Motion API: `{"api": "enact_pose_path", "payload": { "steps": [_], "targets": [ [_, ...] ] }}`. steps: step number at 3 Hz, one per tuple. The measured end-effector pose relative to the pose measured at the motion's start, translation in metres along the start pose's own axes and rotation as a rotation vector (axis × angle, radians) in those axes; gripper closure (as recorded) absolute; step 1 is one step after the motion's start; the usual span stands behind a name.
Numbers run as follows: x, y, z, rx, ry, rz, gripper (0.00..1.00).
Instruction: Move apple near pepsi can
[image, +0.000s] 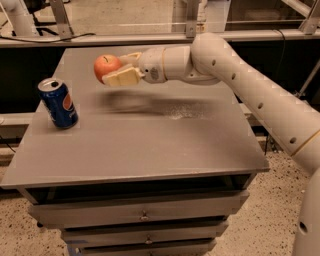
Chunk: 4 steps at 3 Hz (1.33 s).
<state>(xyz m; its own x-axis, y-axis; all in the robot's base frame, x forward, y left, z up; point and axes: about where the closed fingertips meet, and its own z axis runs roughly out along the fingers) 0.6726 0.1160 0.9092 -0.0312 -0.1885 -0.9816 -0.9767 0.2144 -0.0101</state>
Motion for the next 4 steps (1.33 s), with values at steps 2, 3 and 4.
{"api": "enact_pose_path", "payload": {
  "steps": [2,3,4],
  "targets": [
    [0.029,0.055,0.023,-0.121,0.059,0.042,1.0],
    [0.042,0.076,0.03,-0.164,0.077,0.051,1.0],
    [0.051,0.092,0.039,-0.201,0.085,0.049,1.0]
  ]
}}
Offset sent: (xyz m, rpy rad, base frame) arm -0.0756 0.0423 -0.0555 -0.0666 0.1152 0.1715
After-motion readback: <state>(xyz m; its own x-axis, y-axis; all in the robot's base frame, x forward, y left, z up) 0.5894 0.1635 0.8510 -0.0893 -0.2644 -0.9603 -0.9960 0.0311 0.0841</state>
